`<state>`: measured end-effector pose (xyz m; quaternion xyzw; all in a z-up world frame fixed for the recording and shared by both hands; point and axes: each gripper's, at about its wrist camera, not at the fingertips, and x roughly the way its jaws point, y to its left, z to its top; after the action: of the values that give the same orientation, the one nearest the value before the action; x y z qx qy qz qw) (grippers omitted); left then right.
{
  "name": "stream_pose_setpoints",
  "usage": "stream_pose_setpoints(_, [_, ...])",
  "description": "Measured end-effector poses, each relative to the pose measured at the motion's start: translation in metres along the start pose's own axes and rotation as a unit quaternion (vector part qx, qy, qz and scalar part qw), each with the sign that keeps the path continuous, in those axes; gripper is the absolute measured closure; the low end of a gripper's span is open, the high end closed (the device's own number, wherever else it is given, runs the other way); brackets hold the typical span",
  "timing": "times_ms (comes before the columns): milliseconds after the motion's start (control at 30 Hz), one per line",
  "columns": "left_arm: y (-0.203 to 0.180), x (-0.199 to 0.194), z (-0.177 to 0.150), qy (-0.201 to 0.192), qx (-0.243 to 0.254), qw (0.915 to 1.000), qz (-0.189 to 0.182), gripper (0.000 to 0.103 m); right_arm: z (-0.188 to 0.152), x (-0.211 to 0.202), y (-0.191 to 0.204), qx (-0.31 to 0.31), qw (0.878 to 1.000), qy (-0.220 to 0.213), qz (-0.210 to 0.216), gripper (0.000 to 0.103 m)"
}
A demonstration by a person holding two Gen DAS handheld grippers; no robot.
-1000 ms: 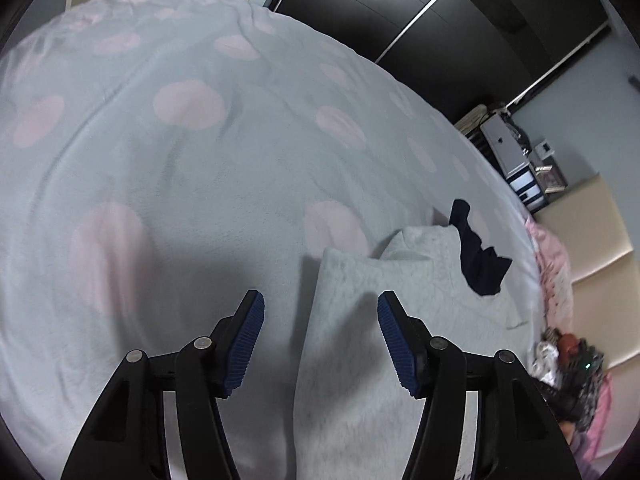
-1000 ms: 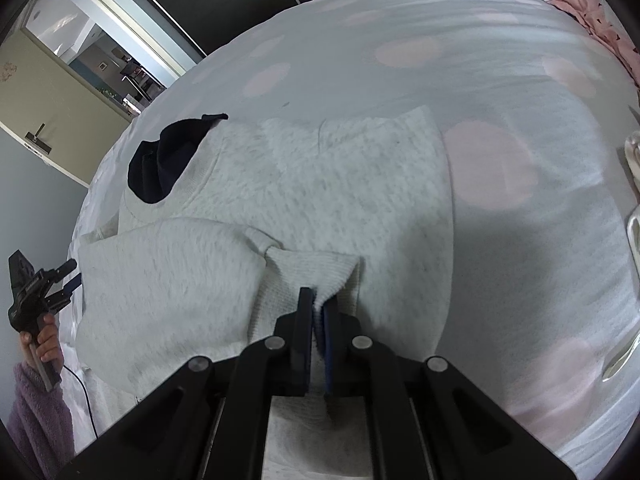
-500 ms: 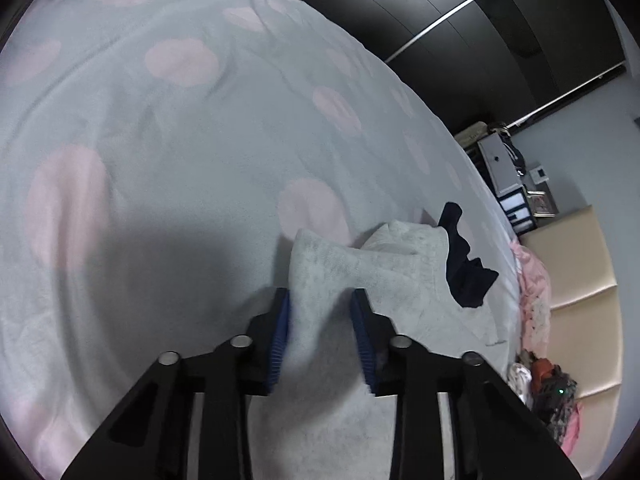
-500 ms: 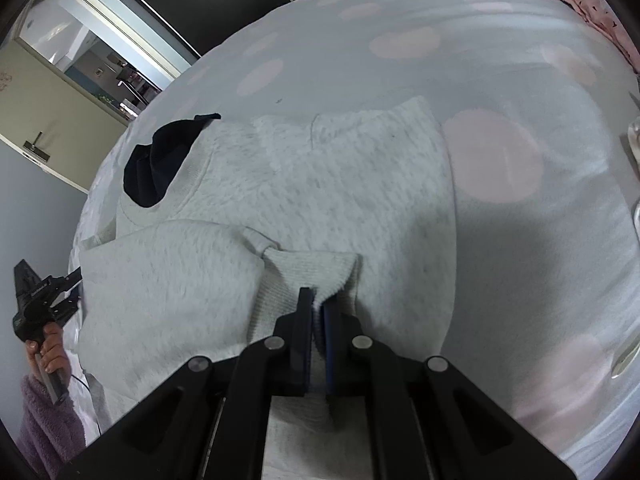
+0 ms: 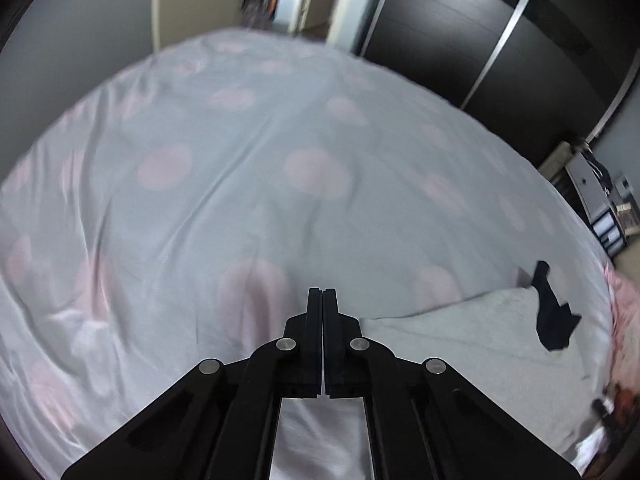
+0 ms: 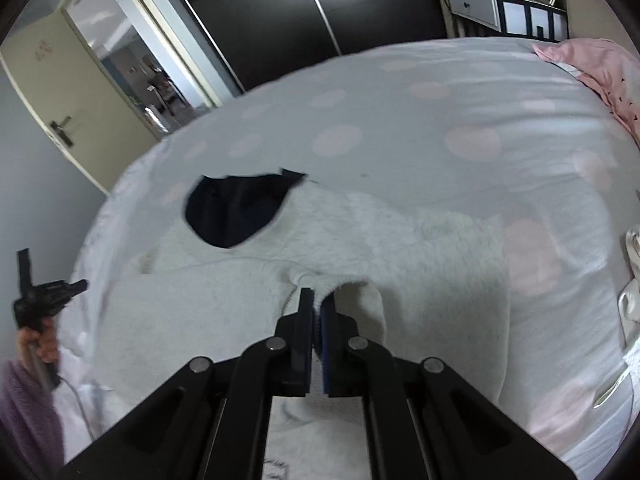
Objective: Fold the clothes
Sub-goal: 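Open both tools and release the folded sweatshirt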
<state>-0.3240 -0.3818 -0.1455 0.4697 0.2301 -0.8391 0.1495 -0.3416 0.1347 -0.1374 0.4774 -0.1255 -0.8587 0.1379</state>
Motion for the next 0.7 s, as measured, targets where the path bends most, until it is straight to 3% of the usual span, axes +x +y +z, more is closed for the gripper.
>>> stream_pose_setpoints(67, [0.000, -0.003, -0.007, 0.006, 0.017, 0.9998, -0.003, 0.103, -0.004, 0.017, -0.014, 0.017, 0.999, 0.023, -0.024, 0.100])
stream_pose_setpoints(167, [0.000, -0.008, -0.019, 0.015, 0.041, 0.9990, -0.007, 0.101, -0.013, 0.034, -0.033, 0.042, 0.997, 0.054, -0.020, 0.099])
stream_pose_setpoints(300, [-0.005, -0.021, -0.039, 0.019, 0.083, 0.9963, -0.011, 0.097, -0.018, 0.030, -0.038, 0.051, 0.997, 0.054, -0.009, 0.093])
stream_pose_setpoints(400, [-0.012, -0.039, -0.065, 0.016, 0.120, 0.9926, -0.007, 0.086, -0.025, 0.008, -0.042, 0.052, 0.998, 0.040, -0.009, 0.093])
stream_pose_setpoints(467, [-0.012, -0.048, -0.085, 0.023, 0.133, 0.9908, 0.004, 0.070, -0.031, -0.009, -0.046, 0.055, 0.998, 0.029, -0.009, 0.093])
stream_pose_setpoints(567, [-0.013, -0.061, -0.114, 0.033, 0.153, 0.9875, 0.022, 0.065, -0.048, -0.044, -0.061, 0.064, 0.998, 0.012, -0.015, 0.093])
stream_pose_setpoints(700, [-0.013, -0.080, -0.154, 0.046, 0.178, 0.9819, 0.044, 0.064, -0.085, -0.087, -0.092, 0.075, 0.995, 0.029, -0.056, 0.092])
